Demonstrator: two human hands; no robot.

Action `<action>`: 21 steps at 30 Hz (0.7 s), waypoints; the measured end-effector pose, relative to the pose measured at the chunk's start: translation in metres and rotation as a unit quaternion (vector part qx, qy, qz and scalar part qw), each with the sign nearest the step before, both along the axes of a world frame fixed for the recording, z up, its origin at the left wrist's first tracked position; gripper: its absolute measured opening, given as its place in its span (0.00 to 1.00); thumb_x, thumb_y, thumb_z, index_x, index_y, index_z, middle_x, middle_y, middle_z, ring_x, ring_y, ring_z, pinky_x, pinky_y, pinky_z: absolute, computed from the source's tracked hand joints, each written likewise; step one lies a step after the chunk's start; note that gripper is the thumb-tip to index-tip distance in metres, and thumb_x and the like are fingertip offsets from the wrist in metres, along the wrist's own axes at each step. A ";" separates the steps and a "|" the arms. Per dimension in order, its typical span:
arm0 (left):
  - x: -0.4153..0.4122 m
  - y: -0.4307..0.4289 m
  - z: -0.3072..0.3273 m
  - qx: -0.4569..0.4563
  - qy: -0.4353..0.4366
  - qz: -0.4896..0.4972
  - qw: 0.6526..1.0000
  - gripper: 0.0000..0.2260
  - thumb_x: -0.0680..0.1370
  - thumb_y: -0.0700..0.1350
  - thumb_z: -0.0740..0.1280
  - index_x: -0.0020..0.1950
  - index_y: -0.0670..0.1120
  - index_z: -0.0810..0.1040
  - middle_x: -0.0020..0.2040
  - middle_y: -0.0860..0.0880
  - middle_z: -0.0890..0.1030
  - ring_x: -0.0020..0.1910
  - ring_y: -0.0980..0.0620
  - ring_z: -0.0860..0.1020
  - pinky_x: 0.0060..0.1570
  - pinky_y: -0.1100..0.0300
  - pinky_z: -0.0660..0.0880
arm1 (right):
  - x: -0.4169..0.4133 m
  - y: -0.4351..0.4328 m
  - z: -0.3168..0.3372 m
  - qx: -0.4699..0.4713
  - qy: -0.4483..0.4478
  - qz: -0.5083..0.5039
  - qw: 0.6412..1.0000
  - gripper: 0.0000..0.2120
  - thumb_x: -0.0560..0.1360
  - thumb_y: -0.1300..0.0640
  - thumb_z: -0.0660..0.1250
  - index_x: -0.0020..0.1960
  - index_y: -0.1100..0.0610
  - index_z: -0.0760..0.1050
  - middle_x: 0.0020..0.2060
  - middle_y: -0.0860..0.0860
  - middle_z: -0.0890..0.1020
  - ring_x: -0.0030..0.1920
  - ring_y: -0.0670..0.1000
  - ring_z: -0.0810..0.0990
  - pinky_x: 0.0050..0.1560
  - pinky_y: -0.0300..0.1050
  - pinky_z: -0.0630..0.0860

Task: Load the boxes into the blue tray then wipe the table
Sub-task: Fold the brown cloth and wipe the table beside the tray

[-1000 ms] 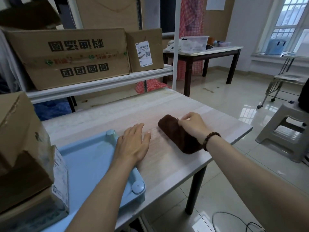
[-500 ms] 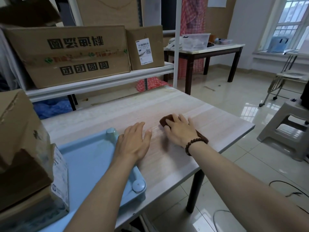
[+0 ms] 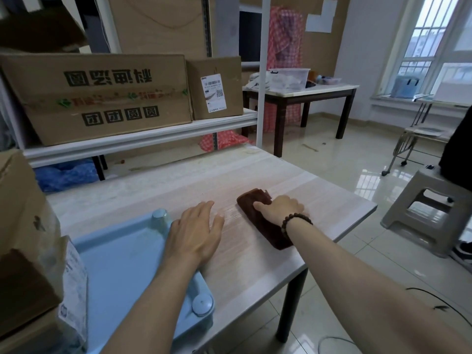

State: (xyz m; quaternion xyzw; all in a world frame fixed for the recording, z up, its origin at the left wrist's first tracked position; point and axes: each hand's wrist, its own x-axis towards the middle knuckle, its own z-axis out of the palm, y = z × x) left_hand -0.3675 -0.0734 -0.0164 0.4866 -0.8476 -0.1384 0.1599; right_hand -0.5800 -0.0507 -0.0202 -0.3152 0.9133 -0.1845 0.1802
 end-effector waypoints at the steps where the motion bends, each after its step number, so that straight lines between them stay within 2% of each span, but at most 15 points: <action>1: 0.000 0.000 0.000 -0.004 0.001 0.001 1.000 0.26 0.83 0.58 0.49 0.80 0.51 0.58 0.79 0.51 0.62 0.78 0.51 0.59 0.74 0.48 0.57 | 0.001 0.000 0.003 -0.005 -0.009 -0.006 1.000 0.31 0.70 0.33 0.65 0.64 0.53 0.74 0.65 0.57 0.74 0.66 0.61 0.70 0.65 0.54 0.67; 4: -0.001 0.000 0.000 -0.005 -0.002 0.006 1.000 0.26 0.83 0.58 0.50 0.80 0.51 0.57 0.79 0.51 0.62 0.77 0.50 0.60 0.74 0.48 0.58 | 0.002 -0.003 0.012 -0.086 -0.102 0.007 0.991 0.21 0.70 0.46 0.70 0.57 0.55 0.74 0.56 0.55 0.78 0.59 0.59 0.77 0.62 0.52 0.74; 6: -0.001 0.003 0.003 -0.010 -0.006 0.009 1.000 0.26 0.83 0.59 0.51 0.80 0.51 0.57 0.79 0.50 0.62 0.77 0.49 0.61 0.74 0.48 0.59 | 0.006 -0.007 0.020 -0.184 -0.204 0.004 0.962 0.22 0.68 0.52 0.73 0.57 0.60 0.74 0.51 0.55 0.81 0.53 0.58 0.80 0.57 0.51 0.78; 9: -0.002 0.012 0.011 -0.060 -0.001 0.015 0.998 0.27 0.82 0.58 0.53 0.79 0.49 0.58 0.75 0.48 0.69 0.71 0.47 0.70 0.70 0.50 0.64 | 0.019 -0.009 0.035 -0.294 -0.310 0.014 0.904 0.27 0.65 0.52 0.75 0.60 0.59 0.72 0.52 0.57 0.82 0.52 0.57 0.82 0.54 0.53 0.80; 10: -0.002 0.015 0.014 -0.072 0.014 0.018 0.997 0.27 0.82 0.59 0.54 0.78 0.49 0.60 0.73 0.47 0.72 0.68 0.46 0.72 0.69 0.51 0.65 | 0.023 -0.010 0.039 -0.320 -0.333 0.021 0.887 0.28 0.64 0.52 0.75 0.61 0.58 0.72 0.53 0.57 0.82 0.52 0.58 0.83 0.55 0.54 0.80; 12: -0.002 0.021 0.019 -0.021 0.129 0.035 0.991 0.30 0.79 0.65 0.54 0.78 0.51 0.60 0.71 0.47 0.74 0.66 0.46 0.74 0.66 0.49 0.70 | 0.034 -0.010 0.048 -0.357 -0.376 0.050 0.854 0.27 0.64 0.53 0.76 0.60 0.59 0.75 0.52 0.57 0.84 0.53 0.58 0.84 0.56 0.56 0.80; 14: -0.003 0.026 0.024 0.090 0.311 0.046 0.945 0.35 0.75 0.71 0.57 0.76 0.54 0.60 0.67 0.50 0.77 0.62 0.49 0.77 0.62 0.49 0.74 | 0.048 -0.007 0.057 -0.374 -0.413 0.086 0.826 0.22 0.68 0.55 0.77 0.59 0.60 0.77 0.51 0.57 0.86 0.52 0.57 0.86 0.57 0.56 0.81; 15: -0.001 0.029 0.026 0.127 0.371 0.055 0.918 0.34 0.74 0.69 0.61 0.76 0.54 0.61 0.63 0.51 0.79 0.59 0.51 0.79 0.58 0.53 0.76 | 0.056 -0.006 0.059 -0.375 -0.434 0.100 0.813 0.20 0.70 0.56 0.76 0.59 0.61 0.78 0.50 0.57 0.87 0.51 0.57 0.86 0.56 0.56 0.82; 16: 0.001 0.031 0.029 0.158 0.418 0.067 0.892 0.31 0.76 0.63 0.65 0.75 0.54 0.62 0.59 0.52 0.80 0.55 0.53 0.80 0.53 0.57 0.76 | 0.065 -0.004 0.062 -0.373 -0.451 0.112 0.803 0.19 0.71 0.57 0.76 0.59 0.62 0.79 0.50 0.57 0.87 0.51 0.57 0.86 0.56 0.55 0.82; 19: 0.016 0.035 0.039 0.227 0.540 0.142 0.798 0.20 0.77 0.44 0.70 0.68 0.47 0.71 0.48 0.51 0.82 0.45 0.55 0.81 0.43 0.62 0.77 | 0.091 -0.003 0.066 -0.351 -0.457 0.134 0.806 0.17 0.72 0.59 0.75 0.59 0.63 0.78 0.50 0.58 0.87 0.49 0.57 0.87 0.52 0.53 0.83; 20: 0.027 0.040 0.039 0.227 0.548 0.175 0.786 0.18 0.76 0.42 0.70 0.65 0.48 0.72 0.47 0.52 0.82 0.43 0.55 0.80 0.44 0.61 0.77 | 0.104 -0.003 0.066 -0.332 -0.443 0.140 0.821 0.16 0.72 0.60 0.74 0.58 0.64 0.78 0.50 0.58 0.86 0.48 0.57 0.86 0.50 0.52 0.83; 21: 0.035 0.044 0.038 0.213 0.534 0.207 0.792 0.16 0.76 0.42 0.70 0.62 0.50 0.73 0.48 0.52 0.82 0.44 0.54 0.80 0.47 0.59 0.78 | 0.113 -0.002 0.065 -0.312 -0.432 0.147 0.833 0.15 0.72 0.60 0.73 0.56 0.65 0.78 0.48 0.58 0.85 0.47 0.56 0.85 0.49 0.51 0.83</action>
